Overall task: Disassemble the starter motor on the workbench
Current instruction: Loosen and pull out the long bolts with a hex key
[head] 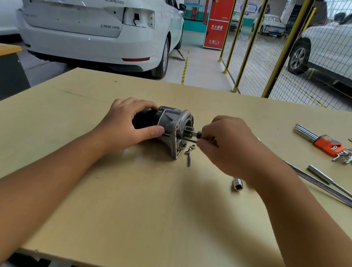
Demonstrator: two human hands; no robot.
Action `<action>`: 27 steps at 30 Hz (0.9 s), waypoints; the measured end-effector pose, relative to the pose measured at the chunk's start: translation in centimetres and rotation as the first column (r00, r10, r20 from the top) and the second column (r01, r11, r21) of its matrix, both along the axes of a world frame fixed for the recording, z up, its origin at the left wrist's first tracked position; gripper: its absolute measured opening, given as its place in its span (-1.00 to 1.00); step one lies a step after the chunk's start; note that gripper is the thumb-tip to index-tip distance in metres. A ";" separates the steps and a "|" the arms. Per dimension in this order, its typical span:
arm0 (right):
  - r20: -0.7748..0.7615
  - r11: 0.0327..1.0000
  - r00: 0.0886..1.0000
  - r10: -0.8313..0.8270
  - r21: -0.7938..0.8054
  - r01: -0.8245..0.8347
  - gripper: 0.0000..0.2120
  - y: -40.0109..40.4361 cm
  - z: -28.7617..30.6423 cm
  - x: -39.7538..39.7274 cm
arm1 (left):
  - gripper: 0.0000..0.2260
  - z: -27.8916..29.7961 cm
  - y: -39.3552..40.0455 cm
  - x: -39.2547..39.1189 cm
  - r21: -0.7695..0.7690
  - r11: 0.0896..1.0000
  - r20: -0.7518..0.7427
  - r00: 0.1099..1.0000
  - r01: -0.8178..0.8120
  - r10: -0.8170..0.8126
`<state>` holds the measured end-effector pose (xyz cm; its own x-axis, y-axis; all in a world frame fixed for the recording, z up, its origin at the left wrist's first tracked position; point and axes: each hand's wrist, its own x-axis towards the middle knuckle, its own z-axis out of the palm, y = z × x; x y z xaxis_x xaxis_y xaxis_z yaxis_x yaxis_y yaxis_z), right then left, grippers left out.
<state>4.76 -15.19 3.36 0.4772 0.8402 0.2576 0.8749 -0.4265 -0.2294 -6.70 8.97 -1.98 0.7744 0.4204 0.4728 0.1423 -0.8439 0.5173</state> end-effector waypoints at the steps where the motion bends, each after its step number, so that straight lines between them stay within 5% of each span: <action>1: 0.006 1.000 1.000 -0.002 -0.004 0.002 -0.74 0.0 0.0 0.0 | -0.44 0.0 0.0 0.0 -0.003 1.000 -0.003 1.000 -0.003 0.003; 9: -0.001 0.995 0.997 -0.077 0.063 0.077 -0.88 0.1 -0.6 -0.2 | -0.45 0.1 0.0 -0.1 -0.008 1.000 -0.002 1.000 0.007 -0.007; 19: -0.204 0.993 0.975 -0.090 0.061 0.104 -0.73 0.5 -0.7 -0.3 | -0.54 0.1 0.1 -0.1 -0.012 1.000 0.008 1.000 0.007 -0.007; 27: -0.058 0.994 0.996 -0.071 0.076 0.076 -0.87 0.3 -0.8 0.0 | -0.47 0.0 0.4 0.0 -0.008 1.000 -0.006 1.000 0.020 -0.020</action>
<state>4.76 -14.86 2.60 0.5523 0.7805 0.2929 0.8269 -0.4682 -0.3116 -6.73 9.41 -2.00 0.7856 0.4084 0.4649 0.1286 -0.8427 0.5229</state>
